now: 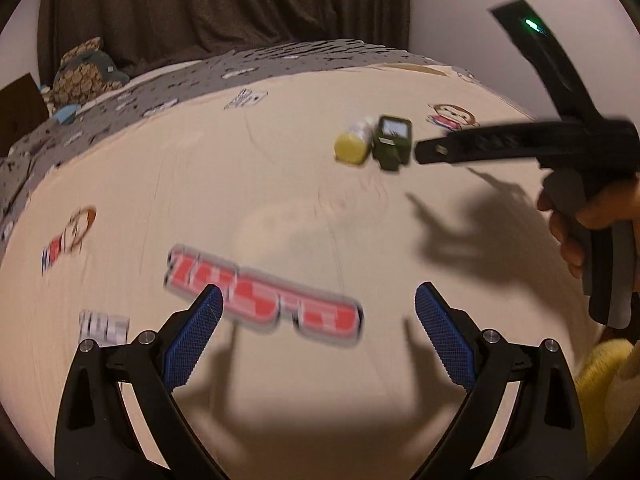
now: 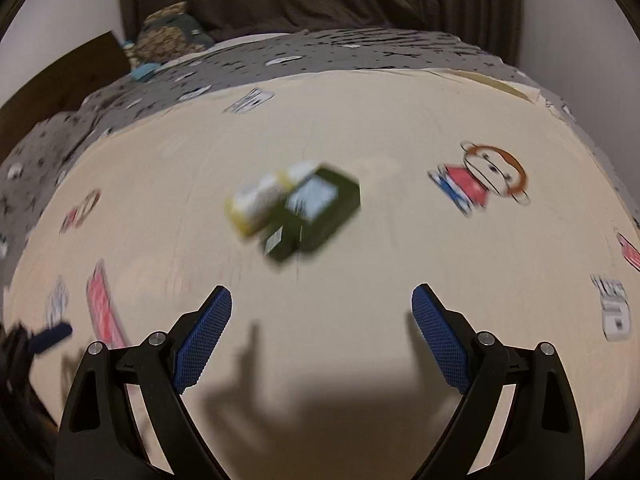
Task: Collect trash
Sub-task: 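Grasp the small yellow bottle with the left tool while the right tool grasps the dark green bottle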
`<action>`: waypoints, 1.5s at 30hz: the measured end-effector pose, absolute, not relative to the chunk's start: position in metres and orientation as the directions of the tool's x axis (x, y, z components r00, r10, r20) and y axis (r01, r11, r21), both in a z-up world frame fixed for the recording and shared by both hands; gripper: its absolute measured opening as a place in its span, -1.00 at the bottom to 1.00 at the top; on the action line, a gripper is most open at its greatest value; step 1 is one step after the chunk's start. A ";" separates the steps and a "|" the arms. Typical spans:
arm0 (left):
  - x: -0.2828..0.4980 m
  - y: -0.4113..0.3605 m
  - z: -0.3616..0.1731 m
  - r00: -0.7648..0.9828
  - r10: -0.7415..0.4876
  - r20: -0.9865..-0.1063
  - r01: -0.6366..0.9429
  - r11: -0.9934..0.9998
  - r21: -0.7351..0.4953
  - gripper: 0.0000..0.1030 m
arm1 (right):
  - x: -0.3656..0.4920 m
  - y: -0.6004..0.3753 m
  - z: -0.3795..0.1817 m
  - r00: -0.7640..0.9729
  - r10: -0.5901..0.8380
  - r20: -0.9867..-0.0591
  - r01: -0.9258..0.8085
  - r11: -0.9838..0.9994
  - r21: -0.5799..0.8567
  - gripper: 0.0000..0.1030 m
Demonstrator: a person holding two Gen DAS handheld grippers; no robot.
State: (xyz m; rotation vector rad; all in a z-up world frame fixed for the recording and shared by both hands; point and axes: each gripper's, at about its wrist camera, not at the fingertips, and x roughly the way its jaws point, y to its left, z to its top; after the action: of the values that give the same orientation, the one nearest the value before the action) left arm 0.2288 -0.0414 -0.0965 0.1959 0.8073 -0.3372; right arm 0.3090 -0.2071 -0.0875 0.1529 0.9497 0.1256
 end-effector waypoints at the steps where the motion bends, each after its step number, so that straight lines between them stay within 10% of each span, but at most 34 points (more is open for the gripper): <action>1: 0.234 -0.043 -0.096 0.644 -0.218 -0.733 0.369 0.928 0.048 0.78 | 0.320 -0.207 -0.088 0.569 0.183 -0.802 -0.029 0.979 0.202 0.78; 7: 0.265 -0.051 -0.098 0.643 -0.218 -0.734 0.378 0.924 0.057 0.78 | 0.365 -0.200 -0.103 0.501 0.190 -0.844 0.005 0.975 0.222 0.34; 32: 0.375 -0.103 -0.113 0.614 -0.265 -0.744 0.427 0.904 0.030 0.76 | 0.378 -0.255 -0.091 0.556 0.127 -0.821 -0.050 0.992 0.119 -0.04; 35: 0.389 -0.115 -0.115 0.596 -0.278 -0.754 0.442 0.897 0.019 0.62 | 0.375 -0.259 -0.091 0.556 0.138 -0.820 -0.058 0.990 0.128 -0.04; 39: 0.396 -0.125 -0.120 0.560 -0.304 -0.770 0.475 0.880 -0.003 -0.18 | 0.368 -0.259 -0.092 0.552 0.141 -0.822 -0.065 0.990 0.126 -0.05; 45: 0.369 -0.116 -0.114 0.558 -0.303 -0.773 0.477 0.879 0.000 -0.40 | 0.348 -0.252 -0.084 0.561 0.144 -0.815 -0.084 0.990 0.117 -0.05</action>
State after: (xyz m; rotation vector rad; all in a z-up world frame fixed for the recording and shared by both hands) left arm 0.3694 -0.1163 -0.1139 0.2194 0.8645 -0.4641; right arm 0.3476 -0.2520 -0.0837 0.0672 0.9665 0.1349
